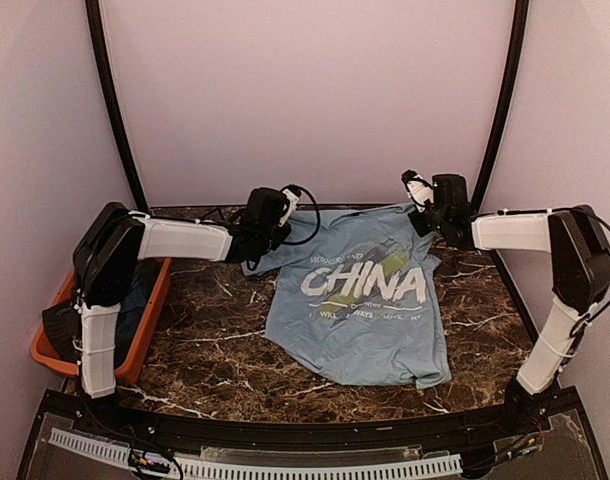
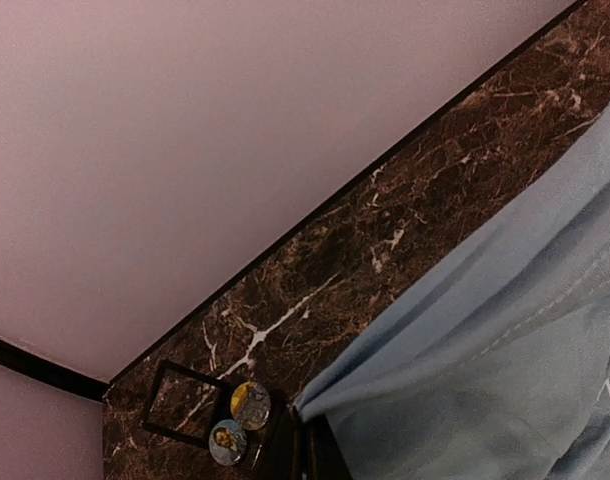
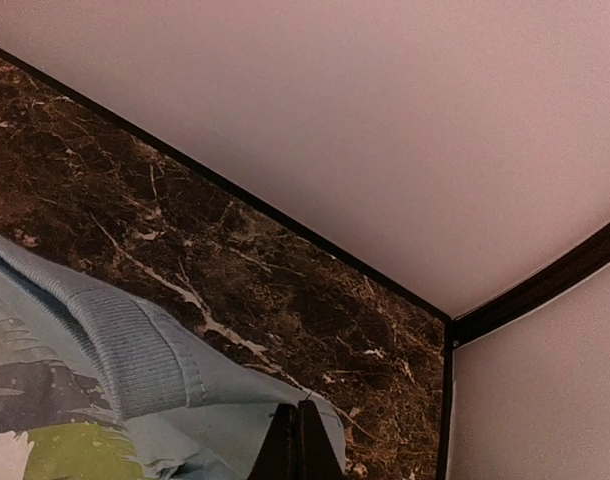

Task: Pin the brooch onto the clothing
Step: Flatten out the crumpled clothing at the center of the board.

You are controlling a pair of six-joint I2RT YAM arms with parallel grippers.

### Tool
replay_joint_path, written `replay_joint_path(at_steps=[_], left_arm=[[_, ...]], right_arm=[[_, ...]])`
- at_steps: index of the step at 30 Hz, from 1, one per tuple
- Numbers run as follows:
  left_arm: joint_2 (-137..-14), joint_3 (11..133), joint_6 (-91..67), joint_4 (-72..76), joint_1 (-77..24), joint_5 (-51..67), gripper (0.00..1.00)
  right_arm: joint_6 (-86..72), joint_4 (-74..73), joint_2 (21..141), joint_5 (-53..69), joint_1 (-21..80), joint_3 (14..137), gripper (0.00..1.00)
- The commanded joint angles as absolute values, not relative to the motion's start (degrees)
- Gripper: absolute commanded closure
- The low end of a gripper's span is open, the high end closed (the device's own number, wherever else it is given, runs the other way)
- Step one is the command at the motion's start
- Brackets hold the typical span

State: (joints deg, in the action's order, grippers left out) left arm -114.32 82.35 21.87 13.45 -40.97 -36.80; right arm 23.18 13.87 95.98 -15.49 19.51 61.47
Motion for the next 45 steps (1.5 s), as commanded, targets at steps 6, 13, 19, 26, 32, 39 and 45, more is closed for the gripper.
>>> replay_joint_path(at_steps=[6, 13, 19, 26, 32, 39, 45], left_arm=[[-133.61, 100.75, 23.41, 17.75, -39.85, -40.54, 0.99], [-144.21, 112.57, 32.33, 24.97, -39.17, -49.02, 0.96], [-147.59, 117.6, 35.4, 26.6, -38.84, -54.52, 0.55], [-141.37, 114.74, 25.49, 17.77, -38.91, -53.29, 0.03], [-126.66, 106.78, 12.7, 4.23, -39.65, -44.08, 0.01], [-105.98, 78.08, 7.33, 1.99, -44.58, -25.29, 0.15], [-106.82, 72.43, 6.6, 0.72, -48.07, -21.08, 0.19]], right_arm=[[24.55, 22.28, 111.2, -19.94, 18.63, 76.3, 1.0], [28.59, 20.19, 120.2, -28.58, 18.49, 86.89, 1.0], [27.54, 13.96, 122.87, -33.31, 18.35, 91.56, 0.28], [17.83, 1.18, 112.73, -27.0, 18.75, 86.6, 0.16], [11.44, -8.85, 96.04, -13.94, 22.47, 73.18, 0.14], [3.47, -12.71, 79.54, -4.02, 25.99, 56.59, 0.14], [-2.55, -12.82, 76.09, -3.1, 25.93, 51.15, 0.15]])
